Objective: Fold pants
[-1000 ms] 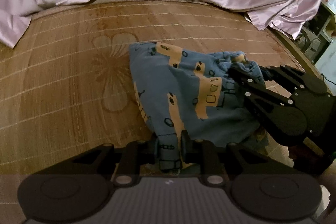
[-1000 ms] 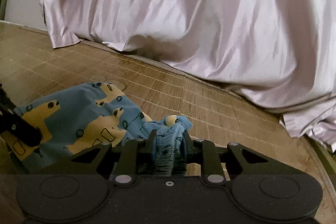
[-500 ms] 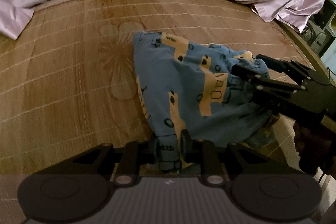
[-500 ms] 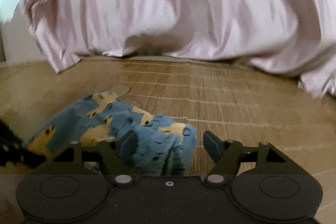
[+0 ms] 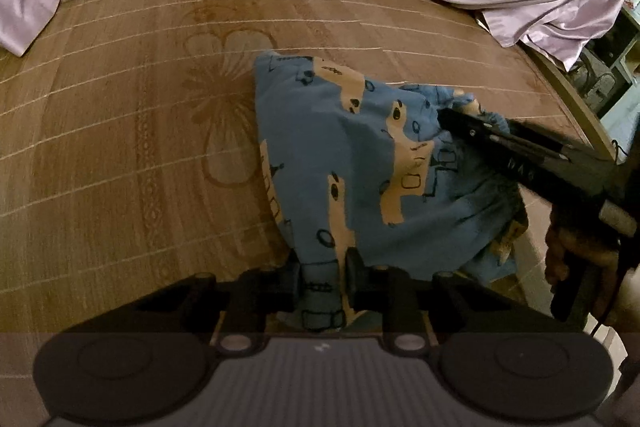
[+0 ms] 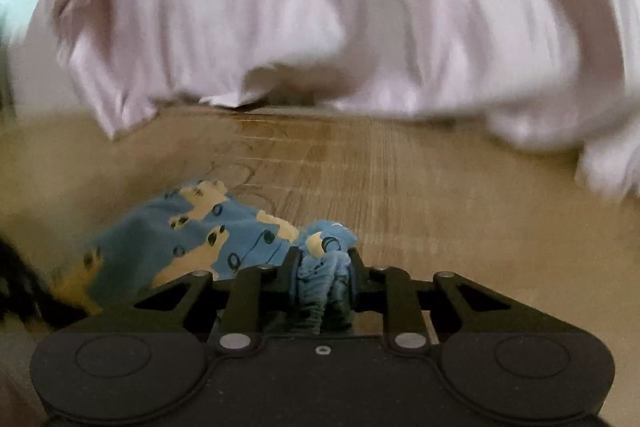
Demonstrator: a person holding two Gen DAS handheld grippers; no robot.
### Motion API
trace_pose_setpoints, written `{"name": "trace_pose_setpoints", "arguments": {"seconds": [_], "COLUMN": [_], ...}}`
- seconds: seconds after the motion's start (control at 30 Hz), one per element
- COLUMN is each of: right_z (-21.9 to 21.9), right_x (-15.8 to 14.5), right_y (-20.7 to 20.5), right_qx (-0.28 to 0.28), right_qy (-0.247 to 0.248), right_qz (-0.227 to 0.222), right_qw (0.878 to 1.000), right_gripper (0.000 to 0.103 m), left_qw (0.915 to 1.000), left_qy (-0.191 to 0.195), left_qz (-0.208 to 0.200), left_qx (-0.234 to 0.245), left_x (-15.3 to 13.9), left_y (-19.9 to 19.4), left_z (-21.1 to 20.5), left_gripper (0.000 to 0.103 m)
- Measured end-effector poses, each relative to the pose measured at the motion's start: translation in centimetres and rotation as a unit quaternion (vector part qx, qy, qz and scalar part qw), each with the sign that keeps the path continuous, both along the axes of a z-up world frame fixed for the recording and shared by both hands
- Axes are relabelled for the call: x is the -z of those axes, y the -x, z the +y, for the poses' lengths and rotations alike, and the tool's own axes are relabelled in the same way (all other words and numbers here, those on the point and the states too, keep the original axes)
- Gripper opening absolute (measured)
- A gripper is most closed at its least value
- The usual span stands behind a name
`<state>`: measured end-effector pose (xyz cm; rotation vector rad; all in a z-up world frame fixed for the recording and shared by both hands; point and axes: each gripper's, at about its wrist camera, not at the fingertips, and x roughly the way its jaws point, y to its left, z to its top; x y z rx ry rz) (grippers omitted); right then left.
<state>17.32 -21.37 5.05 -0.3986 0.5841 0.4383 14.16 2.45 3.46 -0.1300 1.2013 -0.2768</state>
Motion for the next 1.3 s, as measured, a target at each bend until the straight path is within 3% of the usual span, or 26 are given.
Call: {"name": "trace_pose_setpoints", "arguments": {"seconds": [0.07, 0.13, 0.33, 0.5, 0.73, 1.03, 1.2, 1.3], "right_z": [1.5, 2.1, 2.1, 3.0, 5.6, 8.3, 8.8, 8.8], "right_x": [-0.5, -1.0, -2.9, -4.1, -4.3, -3.6, -1.3, 1.4], "right_y": [1.7, 2.1, -0.3, -1.6, -5.8, -11.7, -14.5, -16.2], "right_qx": [-0.034, -0.048, -0.035, -0.050, -0.074, -0.110, -0.116, -0.114], "right_qy": [0.063, 0.085, 0.070, 0.088, 0.105, 0.121, 0.123, 0.119], "right_qz": [-0.064, -0.098, -0.117, -0.157, -0.175, -0.205, -0.198, -0.160], "right_qw": [0.995, 0.990, 0.990, 0.982, 0.976, 0.965, 0.966, 0.973], "right_gripper": [0.023, 0.023, 0.023, 0.023, 0.023, 0.023, 0.023, 0.025], "left_qw": [1.0000, 0.9998, 0.9994, 0.9984, 0.9949, 0.9893, 0.9878, 0.9885], "left_qy": [0.003, 0.014, 0.028, 0.025, 0.026, 0.006, -0.004, -0.005], "left_qz": [0.003, 0.005, -0.017, -0.049, -0.089, -0.131, -0.134, -0.126], "left_qx": [-0.005, -0.012, -0.015, -0.016, -0.038, -0.064, -0.079, -0.084], "left_x": [-0.3, -0.7, -2.0, -3.6, -4.5, -5.1, -4.4, -3.0], "left_y": [-0.2, -0.4, -2.0, -3.6, -5.6, -11.1, -13.6, -14.8], "left_z": [-0.1, -0.1, -0.2, 0.0, 1.0, 2.3, 2.3, 2.3], "left_gripper": [0.022, 0.022, 0.021, 0.021, 0.021, 0.021, 0.022, 0.022]}}
